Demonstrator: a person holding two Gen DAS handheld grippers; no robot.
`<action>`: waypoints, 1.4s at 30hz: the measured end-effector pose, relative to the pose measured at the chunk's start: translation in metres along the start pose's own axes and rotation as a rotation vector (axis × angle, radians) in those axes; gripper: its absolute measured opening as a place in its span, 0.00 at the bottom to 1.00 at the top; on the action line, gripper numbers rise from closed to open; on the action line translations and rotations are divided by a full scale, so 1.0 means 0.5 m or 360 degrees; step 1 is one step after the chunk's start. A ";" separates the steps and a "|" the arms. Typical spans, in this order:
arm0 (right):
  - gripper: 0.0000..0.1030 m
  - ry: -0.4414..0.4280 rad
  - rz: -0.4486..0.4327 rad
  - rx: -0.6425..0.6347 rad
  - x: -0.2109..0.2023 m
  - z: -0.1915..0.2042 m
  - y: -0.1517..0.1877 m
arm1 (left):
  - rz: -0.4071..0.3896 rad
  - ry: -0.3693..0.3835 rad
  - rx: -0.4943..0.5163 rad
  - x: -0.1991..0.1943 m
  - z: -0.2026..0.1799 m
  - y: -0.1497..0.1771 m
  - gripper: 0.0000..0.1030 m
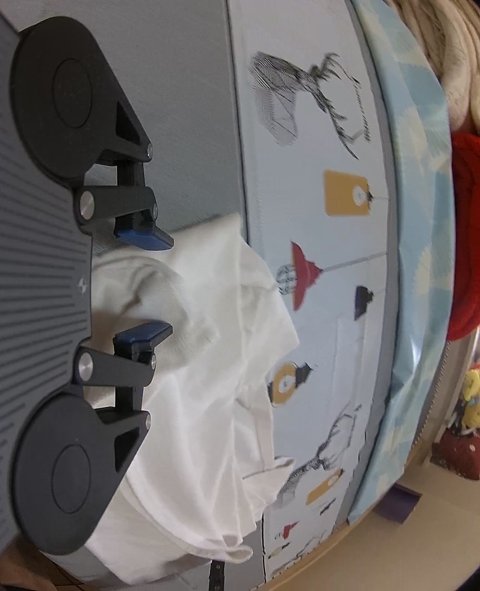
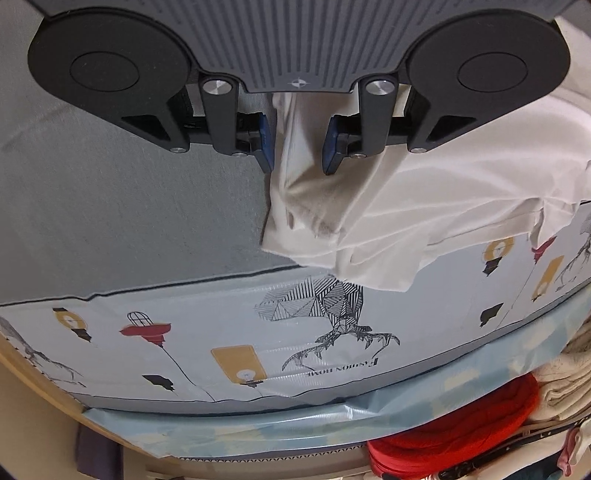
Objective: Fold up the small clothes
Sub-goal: 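Lay the hem onto the collar and open both grippers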
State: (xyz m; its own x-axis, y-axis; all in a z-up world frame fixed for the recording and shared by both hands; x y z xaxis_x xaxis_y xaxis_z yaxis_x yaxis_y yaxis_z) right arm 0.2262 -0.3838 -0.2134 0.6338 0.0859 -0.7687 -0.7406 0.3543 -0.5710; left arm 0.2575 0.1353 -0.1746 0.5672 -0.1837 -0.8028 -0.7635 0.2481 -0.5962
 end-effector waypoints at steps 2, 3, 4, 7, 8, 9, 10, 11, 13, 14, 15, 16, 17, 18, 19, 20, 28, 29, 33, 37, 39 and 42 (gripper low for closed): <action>0.29 -0.0022 -0.0005 0.0002 0.009 0.003 -0.008 | -0.0012 0.0028 0.0032 0.008 -0.007 -0.010 0.46; 0.29 -0.0032 -0.0006 0.0000 0.012 0.006 -0.011 | -0.0014 0.0046 0.0048 0.014 -0.012 -0.014 0.46; 0.29 -0.0040 -0.0009 -0.0004 0.016 0.009 -0.013 | -0.0011 0.0057 0.0063 0.019 -0.014 -0.016 0.46; 0.29 -0.0070 -0.0017 -0.0029 0.024 0.020 -0.018 | -0.0008 0.0061 0.0093 0.039 -0.021 -0.022 0.45; 0.29 -0.0078 -0.0021 -0.0043 0.026 0.023 -0.020 | -0.0006 0.0083 0.0104 0.044 -0.024 -0.023 0.42; 0.25 -0.0087 -0.0025 -0.0057 0.028 0.027 -0.021 | -0.0002 0.0092 0.0118 0.047 -0.025 -0.023 0.34; 0.21 -0.0098 -0.0035 -0.0071 0.027 0.030 -0.023 | 0.0005 0.0084 0.0140 0.049 -0.026 -0.024 0.28; 0.12 -0.0106 -0.0045 -0.0086 0.026 0.033 -0.026 | 0.0011 0.0074 0.0156 0.050 -0.025 -0.024 0.14; 0.06 -0.0118 -0.0072 -0.0090 0.021 0.036 -0.033 | 0.0006 0.0097 0.0143 0.048 -0.019 -0.027 0.08; 0.05 -0.0123 -0.0090 -0.0086 0.017 0.037 -0.037 | -0.0011 0.0107 0.0132 0.043 -0.016 -0.030 0.06; 0.05 -0.0123 -0.0122 -0.0084 0.012 0.037 -0.043 | -0.0041 0.0102 0.0128 0.035 -0.012 -0.036 0.05; 0.04 -0.0127 -0.0162 -0.0066 0.006 0.037 -0.051 | -0.0089 0.0079 0.0117 0.024 -0.005 -0.045 0.05; 0.04 -0.0138 -0.0204 -0.0026 -0.003 0.035 -0.059 | -0.0153 0.0052 0.0074 0.010 0.007 -0.057 0.04; 0.04 -0.0159 -0.0251 0.0041 -0.012 0.032 -0.070 | -0.0232 0.0021 -0.0013 -0.006 0.025 -0.070 0.04; 0.04 -0.0182 -0.0295 0.0112 -0.019 0.029 -0.080 | -0.0311 -0.0015 -0.0139 -0.022 0.051 -0.082 0.04; 0.04 -0.0189 -0.0333 0.0169 -0.024 0.024 -0.088 | -0.0351 -0.0050 -0.0250 -0.030 0.072 -0.085 0.04; 0.15 0.0011 -0.0209 0.0401 0.024 -0.026 -0.081 | -0.0178 -0.0085 -0.0404 0.009 0.088 -0.056 0.14; 0.18 0.0001 -0.0186 0.0384 0.027 -0.025 -0.076 | -0.0156 -0.0071 -0.0443 0.015 0.094 -0.052 0.17; 0.23 -0.0006 -0.0111 0.0324 0.041 -0.020 -0.057 | -0.0070 0.0015 -0.0590 0.037 0.108 -0.031 0.27; 0.23 -0.0016 -0.0112 0.0293 0.044 -0.007 -0.054 | -0.0031 0.0034 -0.0615 0.059 0.098 -0.031 0.27; 0.17 -0.0016 -0.0118 0.0250 0.046 0.003 -0.053 | -0.0022 0.0019 -0.0585 0.069 0.091 -0.032 0.27; 0.05 0.0014 -0.0190 0.0174 0.035 0.014 -0.060 | -0.0024 -0.0039 -0.0486 0.082 0.082 -0.035 0.07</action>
State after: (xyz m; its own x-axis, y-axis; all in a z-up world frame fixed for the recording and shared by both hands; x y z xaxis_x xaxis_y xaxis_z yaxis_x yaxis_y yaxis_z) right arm 0.2611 -0.3864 -0.2079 0.7138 0.0292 -0.6998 -0.6308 0.4609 -0.6242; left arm 0.3069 0.1624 -0.1971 0.5835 -0.1614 -0.7959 -0.8104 -0.0524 -0.5835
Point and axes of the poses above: each gripper's, at about its wrist camera, not at the fingertips, and x roughly the way its jaws point, z to its left, y to its underside, the point moved 7 cm from there along x, roughly the way its jaws point, and after that the axes turned 8 degrees about x, right-handed, at the moved point
